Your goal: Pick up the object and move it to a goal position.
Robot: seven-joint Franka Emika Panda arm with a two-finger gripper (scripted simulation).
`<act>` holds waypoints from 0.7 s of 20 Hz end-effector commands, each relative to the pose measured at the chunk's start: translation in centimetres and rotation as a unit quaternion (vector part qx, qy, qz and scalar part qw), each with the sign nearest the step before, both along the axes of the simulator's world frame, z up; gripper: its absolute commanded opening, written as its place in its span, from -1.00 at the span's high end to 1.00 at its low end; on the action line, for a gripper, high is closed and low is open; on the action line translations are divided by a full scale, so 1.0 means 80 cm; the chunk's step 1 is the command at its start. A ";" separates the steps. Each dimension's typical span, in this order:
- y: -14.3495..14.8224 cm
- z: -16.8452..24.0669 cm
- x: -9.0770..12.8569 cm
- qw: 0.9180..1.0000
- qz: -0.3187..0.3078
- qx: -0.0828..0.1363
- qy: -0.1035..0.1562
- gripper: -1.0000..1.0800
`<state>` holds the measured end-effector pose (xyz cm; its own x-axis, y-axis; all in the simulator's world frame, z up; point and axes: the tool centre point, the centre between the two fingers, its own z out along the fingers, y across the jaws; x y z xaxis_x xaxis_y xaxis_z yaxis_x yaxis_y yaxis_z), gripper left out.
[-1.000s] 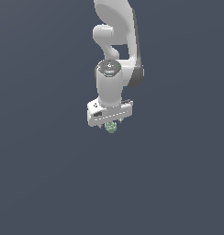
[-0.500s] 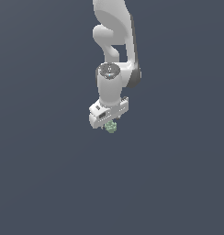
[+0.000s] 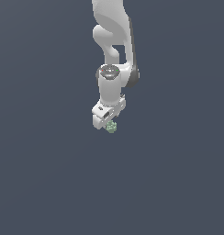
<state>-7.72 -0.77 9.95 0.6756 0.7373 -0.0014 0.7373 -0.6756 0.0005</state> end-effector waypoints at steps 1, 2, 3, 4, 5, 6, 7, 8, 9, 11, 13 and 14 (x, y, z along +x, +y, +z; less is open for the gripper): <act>0.000 -0.003 -0.004 1.000 0.019 0.000 0.000 -0.92; 0.001 -0.004 -0.006 1.000 0.024 0.000 0.000 -0.92; 0.001 -0.005 -0.007 1.000 0.029 0.000 0.000 -0.92; 0.001 -0.006 -0.008 0.999 0.033 0.001 0.000 -0.92; 0.001 -0.006 -0.009 0.999 0.036 0.001 0.000 -0.92; 0.001 -0.007 -0.009 0.999 0.038 0.001 0.000 -0.92; 0.001 -0.007 -0.010 0.999 0.040 0.001 0.000 -0.92; 0.001 -0.007 -0.010 0.999 0.041 0.001 0.000 -0.92; 0.001 -0.007 -0.010 0.999 0.042 0.001 0.000 -0.92; 0.001 -0.007 -0.010 0.999 0.039 0.001 0.000 -0.92; 0.001 -0.010 -0.010 0.999 0.039 0.001 0.000 -0.92; 0.001 -0.013 -0.010 0.999 0.040 0.001 0.000 -0.92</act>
<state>-8.48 -0.71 9.15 0.6154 0.7882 0.0001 0.7882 -0.6154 0.0004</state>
